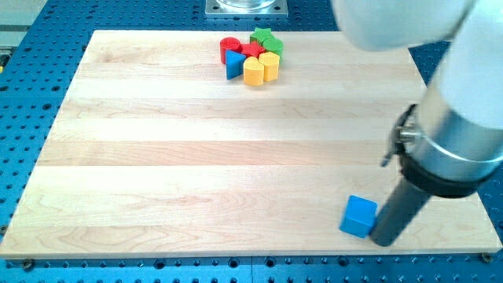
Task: Slide the cube to the bottom left of the board
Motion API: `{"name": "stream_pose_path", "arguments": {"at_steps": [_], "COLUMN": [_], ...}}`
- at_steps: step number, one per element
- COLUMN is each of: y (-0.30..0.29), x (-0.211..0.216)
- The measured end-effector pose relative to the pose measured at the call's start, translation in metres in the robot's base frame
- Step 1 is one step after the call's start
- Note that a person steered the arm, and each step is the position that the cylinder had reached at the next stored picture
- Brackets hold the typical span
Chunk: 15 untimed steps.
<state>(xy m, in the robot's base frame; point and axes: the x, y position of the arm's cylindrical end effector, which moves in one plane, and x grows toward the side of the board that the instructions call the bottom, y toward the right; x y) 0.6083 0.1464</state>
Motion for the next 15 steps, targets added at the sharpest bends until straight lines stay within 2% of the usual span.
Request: {"name": "stream_pose_path", "arguments": {"at_steps": [1,2,3,4,5,6,8,13,14,15], "y": [-0.061,-0.024,-0.048,-0.083,-0.065,-0.072,-0.134,-0.14,-0.119,-0.123], "x": [-0.021,-0.048,-0.07,-0.055,-0.054,-0.033,-0.028,-0.03,-0.03,-0.032]}}
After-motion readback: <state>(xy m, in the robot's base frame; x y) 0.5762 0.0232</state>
